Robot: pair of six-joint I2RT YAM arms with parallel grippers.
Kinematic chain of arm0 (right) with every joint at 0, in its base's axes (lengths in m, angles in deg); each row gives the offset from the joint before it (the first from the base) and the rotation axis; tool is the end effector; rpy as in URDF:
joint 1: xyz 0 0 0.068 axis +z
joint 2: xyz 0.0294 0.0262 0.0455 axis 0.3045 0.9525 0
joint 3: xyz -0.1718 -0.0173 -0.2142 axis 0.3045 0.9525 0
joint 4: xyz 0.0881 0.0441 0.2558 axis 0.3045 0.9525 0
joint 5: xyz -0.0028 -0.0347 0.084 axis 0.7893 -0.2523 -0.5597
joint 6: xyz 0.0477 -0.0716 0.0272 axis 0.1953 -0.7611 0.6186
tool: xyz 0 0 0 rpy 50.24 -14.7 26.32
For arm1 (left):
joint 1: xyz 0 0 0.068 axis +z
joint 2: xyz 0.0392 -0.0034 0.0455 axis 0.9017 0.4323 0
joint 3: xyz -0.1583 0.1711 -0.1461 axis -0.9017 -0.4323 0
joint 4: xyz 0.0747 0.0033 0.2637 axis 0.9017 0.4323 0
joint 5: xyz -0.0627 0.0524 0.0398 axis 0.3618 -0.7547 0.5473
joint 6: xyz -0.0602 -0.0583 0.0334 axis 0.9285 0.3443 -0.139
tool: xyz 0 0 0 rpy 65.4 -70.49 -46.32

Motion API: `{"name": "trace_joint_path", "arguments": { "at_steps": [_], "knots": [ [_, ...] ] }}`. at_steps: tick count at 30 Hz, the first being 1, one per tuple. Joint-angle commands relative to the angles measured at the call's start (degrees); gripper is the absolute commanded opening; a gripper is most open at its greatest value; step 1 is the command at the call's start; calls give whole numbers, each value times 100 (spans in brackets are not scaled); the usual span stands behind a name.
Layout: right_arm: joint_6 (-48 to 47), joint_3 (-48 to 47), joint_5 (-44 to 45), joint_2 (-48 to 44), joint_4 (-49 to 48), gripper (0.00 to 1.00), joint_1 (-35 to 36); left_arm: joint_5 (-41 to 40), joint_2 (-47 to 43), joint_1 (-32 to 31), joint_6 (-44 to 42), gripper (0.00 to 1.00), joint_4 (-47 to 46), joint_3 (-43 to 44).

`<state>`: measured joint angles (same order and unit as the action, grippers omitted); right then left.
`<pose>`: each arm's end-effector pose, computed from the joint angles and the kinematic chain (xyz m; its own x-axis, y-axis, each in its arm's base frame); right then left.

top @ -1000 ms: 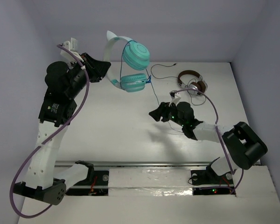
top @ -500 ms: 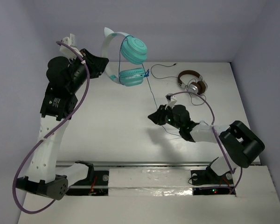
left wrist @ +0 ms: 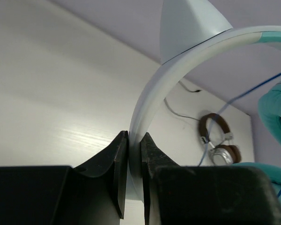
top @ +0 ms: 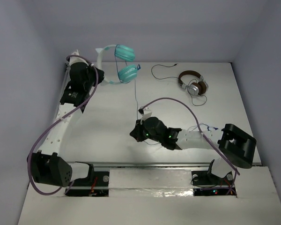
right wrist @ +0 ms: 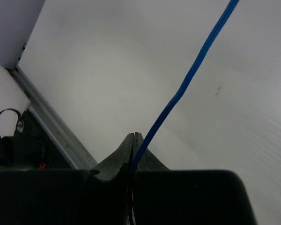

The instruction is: Wrap the headphones

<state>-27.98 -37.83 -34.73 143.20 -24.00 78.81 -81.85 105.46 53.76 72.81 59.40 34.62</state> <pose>0.1951 0.3328 0.1780 -0.6501 0.0383 -0.7589 -0.5347 0.6866 0.4926 0.3451 -0.0627 0.4069 -0.1900 -0.5364 -0.8223 0.0645 0.8290 -0.5556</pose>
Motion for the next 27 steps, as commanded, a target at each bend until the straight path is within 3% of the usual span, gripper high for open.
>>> {"name": "trace_joint_path", "arguments": {
  "at_steps": [1,9,17,27],
  "knots": [
    [-113,-599,550,92,910,0,500,-361,-93,70,656,0,-987,-392],
    [-500,-1356,488,155,1808,0,993,-438,-312,-87,920,0,-1525,-1526],
    [-1115,-2376,550,-671,3537,0,1108,-1984,-260,-1439,489,0,-1419,-2414],
    [-1827,-3281,1033,-822,4699,0,1108,-2443,-22,-2645,226,0,-1393,-2863]
  ]
}}
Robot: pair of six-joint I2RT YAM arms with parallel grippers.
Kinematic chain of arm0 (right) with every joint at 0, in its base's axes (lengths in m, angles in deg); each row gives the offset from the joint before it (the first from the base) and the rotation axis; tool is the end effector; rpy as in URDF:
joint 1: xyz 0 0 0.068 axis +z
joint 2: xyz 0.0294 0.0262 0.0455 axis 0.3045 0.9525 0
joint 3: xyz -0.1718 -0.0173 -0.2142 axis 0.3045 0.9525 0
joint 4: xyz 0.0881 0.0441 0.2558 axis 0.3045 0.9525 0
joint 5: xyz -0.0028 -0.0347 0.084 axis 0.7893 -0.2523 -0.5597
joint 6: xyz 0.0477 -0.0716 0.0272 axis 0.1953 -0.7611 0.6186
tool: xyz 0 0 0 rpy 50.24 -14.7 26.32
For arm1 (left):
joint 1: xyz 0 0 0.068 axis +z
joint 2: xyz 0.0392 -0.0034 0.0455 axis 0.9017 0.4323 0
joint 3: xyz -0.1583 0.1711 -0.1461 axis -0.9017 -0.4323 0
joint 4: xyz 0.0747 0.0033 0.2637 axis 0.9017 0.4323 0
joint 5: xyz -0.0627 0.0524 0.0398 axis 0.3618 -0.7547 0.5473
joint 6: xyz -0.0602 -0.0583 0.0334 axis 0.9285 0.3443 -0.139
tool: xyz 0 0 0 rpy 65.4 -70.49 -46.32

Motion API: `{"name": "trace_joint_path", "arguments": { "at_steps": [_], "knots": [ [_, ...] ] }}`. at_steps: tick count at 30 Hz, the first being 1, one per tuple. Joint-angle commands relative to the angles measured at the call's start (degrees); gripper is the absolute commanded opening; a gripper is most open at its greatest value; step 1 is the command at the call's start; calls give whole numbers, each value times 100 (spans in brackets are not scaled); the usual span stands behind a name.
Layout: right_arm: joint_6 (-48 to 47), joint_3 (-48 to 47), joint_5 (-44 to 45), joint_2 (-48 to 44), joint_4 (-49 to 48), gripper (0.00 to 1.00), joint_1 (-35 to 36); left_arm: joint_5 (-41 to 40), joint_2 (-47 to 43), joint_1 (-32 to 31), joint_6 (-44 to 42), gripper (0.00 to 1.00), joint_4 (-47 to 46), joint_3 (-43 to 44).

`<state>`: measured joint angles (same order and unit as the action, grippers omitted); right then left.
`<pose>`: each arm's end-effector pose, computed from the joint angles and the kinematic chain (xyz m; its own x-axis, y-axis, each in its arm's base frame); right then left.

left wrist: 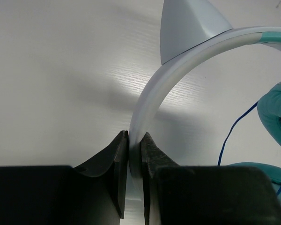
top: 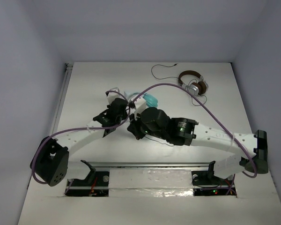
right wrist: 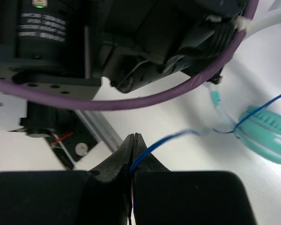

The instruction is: Wrap the headphones

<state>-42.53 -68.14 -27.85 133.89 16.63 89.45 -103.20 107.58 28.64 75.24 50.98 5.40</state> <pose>0.1356 0.3491 0.3491 -0.4462 -0.2041 -0.8713 -0.7421 0.6286 0.2327 0.2845 -0.1663 0.2115 -0.4845 -0.3294 -0.8104 -0.0282 0.9318 -0.3619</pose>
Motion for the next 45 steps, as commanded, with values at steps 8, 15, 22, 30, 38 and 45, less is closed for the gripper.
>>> {"name": "trace_joint_path", "arguments": {
  "at_steps": [8,15,22,30,38,45],
  "knots": [
    [-750,-347,907,48,936,0,-307,148,-858,-328,-70,0,-200,-538],
    [-987,-294,1170,-31,901,0,-721,597,-1280,-380,-52,0,-42,-1031],
    [-1154,-312,1267,118,620,0,-1301,1071,-1183,-565,-271,0,-14,-1084],
    [-1006,-57,1468,259,330,0,-1881,1793,-1306,-565,-579,0,-191,-953],
    [-759,514,1952,101,-101,0,-2215,2031,-1394,-565,-772,0,28,-469],
    [-671,786,2068,-83,-215,10,-2452,2100,-1456,-565,-948,0,327,-47]
  ]
}}
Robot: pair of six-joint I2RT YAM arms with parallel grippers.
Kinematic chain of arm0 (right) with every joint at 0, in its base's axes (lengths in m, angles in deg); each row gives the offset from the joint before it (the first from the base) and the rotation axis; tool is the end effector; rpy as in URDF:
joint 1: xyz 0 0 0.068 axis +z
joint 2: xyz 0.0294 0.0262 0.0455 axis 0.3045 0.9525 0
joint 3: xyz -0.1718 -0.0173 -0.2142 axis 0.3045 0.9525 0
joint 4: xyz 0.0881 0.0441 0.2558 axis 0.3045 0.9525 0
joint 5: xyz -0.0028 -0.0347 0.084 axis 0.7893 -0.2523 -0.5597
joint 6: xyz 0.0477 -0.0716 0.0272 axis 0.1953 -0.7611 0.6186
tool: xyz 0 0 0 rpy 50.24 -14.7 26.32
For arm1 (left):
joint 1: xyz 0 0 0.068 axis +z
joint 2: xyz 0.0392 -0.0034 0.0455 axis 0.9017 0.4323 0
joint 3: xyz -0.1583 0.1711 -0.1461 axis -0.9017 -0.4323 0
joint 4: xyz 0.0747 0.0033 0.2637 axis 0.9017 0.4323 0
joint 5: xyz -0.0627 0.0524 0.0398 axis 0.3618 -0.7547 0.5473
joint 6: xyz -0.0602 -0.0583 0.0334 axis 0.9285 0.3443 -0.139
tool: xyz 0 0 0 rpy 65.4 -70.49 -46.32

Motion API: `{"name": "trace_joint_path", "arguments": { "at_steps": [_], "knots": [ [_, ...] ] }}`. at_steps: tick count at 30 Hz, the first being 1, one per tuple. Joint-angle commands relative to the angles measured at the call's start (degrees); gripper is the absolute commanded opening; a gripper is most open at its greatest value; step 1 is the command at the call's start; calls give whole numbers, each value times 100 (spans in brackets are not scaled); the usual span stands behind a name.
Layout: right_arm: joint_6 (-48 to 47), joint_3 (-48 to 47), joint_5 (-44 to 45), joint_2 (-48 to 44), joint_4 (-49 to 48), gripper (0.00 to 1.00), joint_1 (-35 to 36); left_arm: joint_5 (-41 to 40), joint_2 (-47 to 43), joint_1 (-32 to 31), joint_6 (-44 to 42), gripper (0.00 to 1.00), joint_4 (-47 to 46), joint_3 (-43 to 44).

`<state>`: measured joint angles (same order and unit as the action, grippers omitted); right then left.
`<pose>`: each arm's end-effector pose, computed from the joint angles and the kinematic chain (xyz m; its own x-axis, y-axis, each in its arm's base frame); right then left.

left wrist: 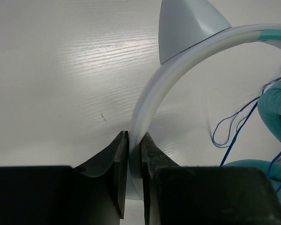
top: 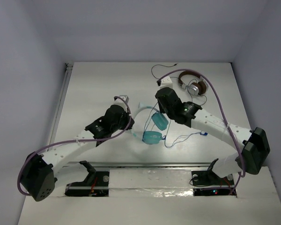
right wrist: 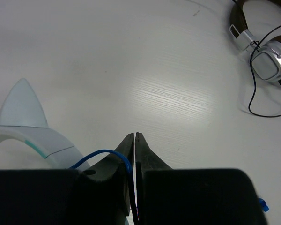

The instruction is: Wrap the headphones

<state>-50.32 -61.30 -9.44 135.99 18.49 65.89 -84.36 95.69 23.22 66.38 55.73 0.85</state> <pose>0.2746 0.2422 0.2911 -0.4751 -0.2250 -0.8507 -0.2388 0.9635 -0.1214 0.2251 -0.1894 0.2271 -0.5912 -0.1009 -0.8002 0.3790 0.8410 -0.3861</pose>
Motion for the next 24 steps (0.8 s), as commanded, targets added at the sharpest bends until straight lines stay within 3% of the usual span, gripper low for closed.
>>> {"name": "trace_joint_path", "arguments": {
  "at_steps": [1,4,6,10,13,19,21,24],
  "knots": [
    [133,146,201,-311,-445,11,-96,225,-276,-23,-89,0,-112,425],
    [213,330,-45,-364,-594,18,-202,418,-293,179,-107,0,-172,452],
    [283,436,-360,-416,-770,19,-333,866,-346,390,-81,0,-217,487],
    [423,831,-1132,-688,-1297,19,-649,990,-513,653,-177,0,63,776],
    [538,1262,-1863,-943,-1938,18,-756,885,-645,776,-239,0,292,1101],
    [819,2124,-3163,-1041,-3643,20,-756,1490,-680,830,-204,0,276,1602],
    [907,2343,-3567,-1006,-4100,29,-808,1710,-697,900,-134,0,266,1804],
    [986,2563,-3833,-979,-4680,34,-808,2017,-654,1172,-46,0,266,2059]
  ]
}}
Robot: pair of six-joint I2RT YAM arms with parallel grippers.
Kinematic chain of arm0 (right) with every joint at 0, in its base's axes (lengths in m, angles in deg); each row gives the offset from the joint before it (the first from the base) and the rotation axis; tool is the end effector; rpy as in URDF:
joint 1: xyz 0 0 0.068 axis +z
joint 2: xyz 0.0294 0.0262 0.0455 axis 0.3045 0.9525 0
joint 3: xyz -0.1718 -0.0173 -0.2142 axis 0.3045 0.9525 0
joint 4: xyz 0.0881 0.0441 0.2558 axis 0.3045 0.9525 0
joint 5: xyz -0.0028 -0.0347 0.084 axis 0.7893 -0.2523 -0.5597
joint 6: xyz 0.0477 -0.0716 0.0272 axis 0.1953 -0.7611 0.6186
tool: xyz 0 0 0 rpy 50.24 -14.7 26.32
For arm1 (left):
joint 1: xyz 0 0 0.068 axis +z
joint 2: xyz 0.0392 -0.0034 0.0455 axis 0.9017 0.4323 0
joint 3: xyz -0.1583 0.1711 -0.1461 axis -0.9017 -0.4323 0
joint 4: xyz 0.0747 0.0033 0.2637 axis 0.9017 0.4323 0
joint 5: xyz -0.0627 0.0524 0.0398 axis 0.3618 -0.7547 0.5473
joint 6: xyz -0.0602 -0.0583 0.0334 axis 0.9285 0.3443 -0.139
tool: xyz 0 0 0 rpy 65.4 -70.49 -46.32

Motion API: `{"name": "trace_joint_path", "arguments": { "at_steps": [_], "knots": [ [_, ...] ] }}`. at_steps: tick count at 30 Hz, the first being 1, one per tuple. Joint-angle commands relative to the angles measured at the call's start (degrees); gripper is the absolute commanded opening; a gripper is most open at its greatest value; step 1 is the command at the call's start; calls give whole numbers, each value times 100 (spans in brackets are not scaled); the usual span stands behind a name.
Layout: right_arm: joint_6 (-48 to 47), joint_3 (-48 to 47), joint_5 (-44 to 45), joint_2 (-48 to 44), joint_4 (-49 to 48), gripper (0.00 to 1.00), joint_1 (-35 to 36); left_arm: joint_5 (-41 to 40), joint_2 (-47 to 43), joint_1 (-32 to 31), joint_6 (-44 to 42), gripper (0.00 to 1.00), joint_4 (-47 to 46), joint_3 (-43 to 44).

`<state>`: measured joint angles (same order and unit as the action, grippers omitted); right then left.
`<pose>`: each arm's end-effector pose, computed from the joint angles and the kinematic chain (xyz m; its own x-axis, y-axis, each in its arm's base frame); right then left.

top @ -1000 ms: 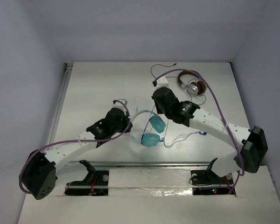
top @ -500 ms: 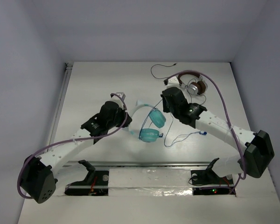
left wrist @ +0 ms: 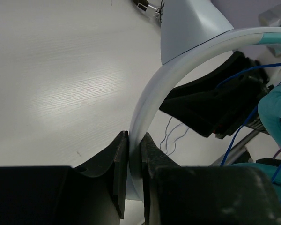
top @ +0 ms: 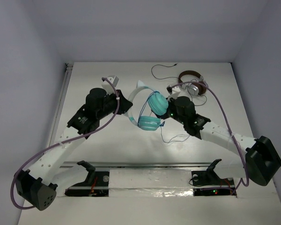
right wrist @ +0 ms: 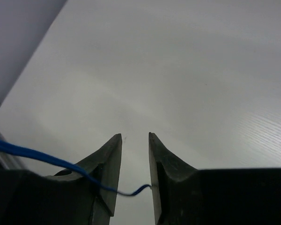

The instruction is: Wrap the headphones

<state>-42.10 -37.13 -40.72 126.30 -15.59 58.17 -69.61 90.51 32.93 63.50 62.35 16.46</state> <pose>0.2637 0.2230 0.2543 -0.4534 0.1094 -0.8846 -0.5020 0.7887 0.3548 0.2366 -0.1625 0.3467 -0.4585 -0.2045 -0.8649 0.5241 0.7237 -0.4490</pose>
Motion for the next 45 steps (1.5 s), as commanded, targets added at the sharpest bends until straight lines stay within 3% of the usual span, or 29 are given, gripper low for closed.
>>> {"name": "trace_joint_path", "arguments": {
  "at_steps": [1,13,25,33,40,45],
  "knots": [
    [191,242,-845,67,-1387,37,-37,621,-109,263,251,0,-335,717],
    [568,893,-1136,516,-2566,42,-90,666,444,913,225,0,263,2950],
    [1069,1403,-1593,683,-3163,49,-90,613,1033,1178,471,0,395,4401],
    [1175,1193,-1840,1297,-3682,40,-90,596,1139,1230,629,0,228,4253],
    [1114,973,-1840,1738,-4043,57,-90,613,1209,1230,647,0,184,4305],
    [991,806,-1743,1992,-4017,64,33,596,1262,1230,647,0,202,4341]
  ]
}}
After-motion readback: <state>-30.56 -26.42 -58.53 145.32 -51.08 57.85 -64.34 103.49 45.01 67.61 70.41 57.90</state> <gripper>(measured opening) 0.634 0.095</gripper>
